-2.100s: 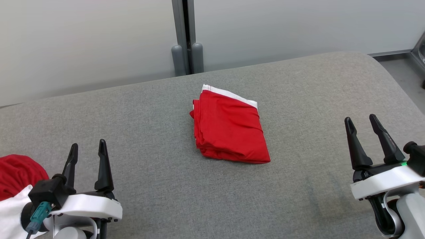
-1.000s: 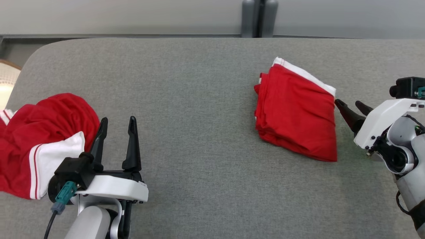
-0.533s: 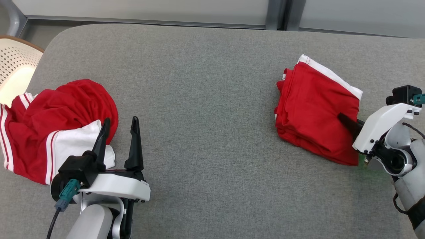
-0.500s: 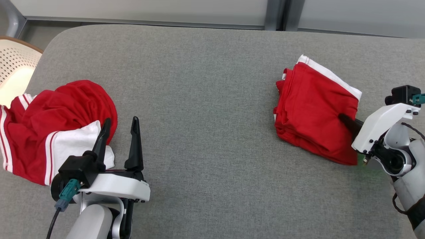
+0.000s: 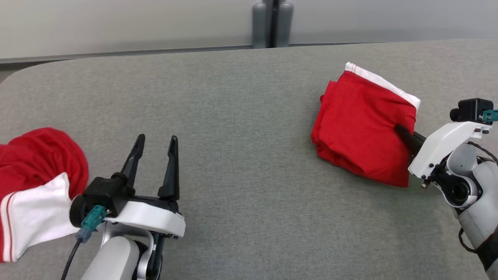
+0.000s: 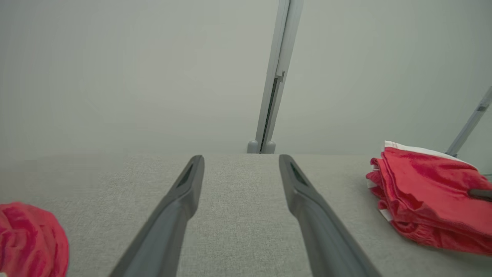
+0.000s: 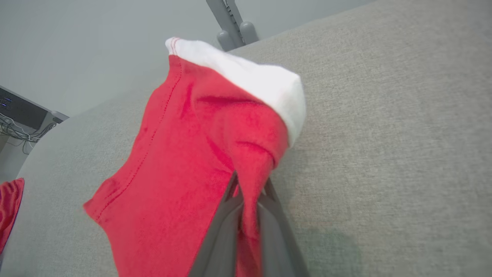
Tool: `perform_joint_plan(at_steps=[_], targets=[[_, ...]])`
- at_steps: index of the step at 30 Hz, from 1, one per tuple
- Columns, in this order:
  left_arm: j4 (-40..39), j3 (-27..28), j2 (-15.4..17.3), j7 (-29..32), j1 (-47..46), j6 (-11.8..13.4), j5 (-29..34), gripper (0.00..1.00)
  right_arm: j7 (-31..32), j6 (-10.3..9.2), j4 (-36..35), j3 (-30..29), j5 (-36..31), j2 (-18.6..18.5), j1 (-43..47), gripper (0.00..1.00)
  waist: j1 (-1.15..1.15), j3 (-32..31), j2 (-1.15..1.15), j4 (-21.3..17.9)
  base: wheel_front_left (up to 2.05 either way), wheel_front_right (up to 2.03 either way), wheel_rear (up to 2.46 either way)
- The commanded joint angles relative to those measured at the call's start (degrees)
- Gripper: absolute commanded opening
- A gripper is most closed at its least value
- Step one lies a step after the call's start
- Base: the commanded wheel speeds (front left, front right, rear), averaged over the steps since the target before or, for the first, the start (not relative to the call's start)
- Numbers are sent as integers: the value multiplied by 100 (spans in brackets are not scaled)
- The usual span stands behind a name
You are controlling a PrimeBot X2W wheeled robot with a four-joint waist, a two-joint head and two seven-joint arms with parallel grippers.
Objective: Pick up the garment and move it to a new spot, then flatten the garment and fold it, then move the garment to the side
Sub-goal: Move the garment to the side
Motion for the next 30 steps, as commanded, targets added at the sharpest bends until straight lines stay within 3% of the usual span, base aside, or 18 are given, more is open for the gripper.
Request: perform_joint_plan(at_steps=[1, 6, 16, 23, 30], targets=[[-22, -54, -9, 21, -109, -61, 59, 100, -58, 0, -2, 29, 57, -46, -48, 0, 0, -88, 0, -376, 0, 0, 0], [-36, -299, -44, 155, -252, -251, 89, 100, -233, 0, -3, 237, 226, -95, -75, 0, 0, -59, 0, -974, 0, 0, 0], [13, -659, -122, 375, -600, -388, 223, 100, -637, 0, -81, 613, 559, -158, -222, 0, 0, 177, 0, -1906, 0, 0, 0], [-100, -693, -53, 459, -817, -303, 332, 100, -937, 0, -151, 972, 577, -352, -540, 0, 0, 550, 0, -2137, 0, 0, 0], [-414, -674, 206, 791, -1086, -183, 519, 100, -1119, -1, -44, 1541, 322, -850, -1353, 0, 0, 1254, 0, -1989, 0, 0, 0]])
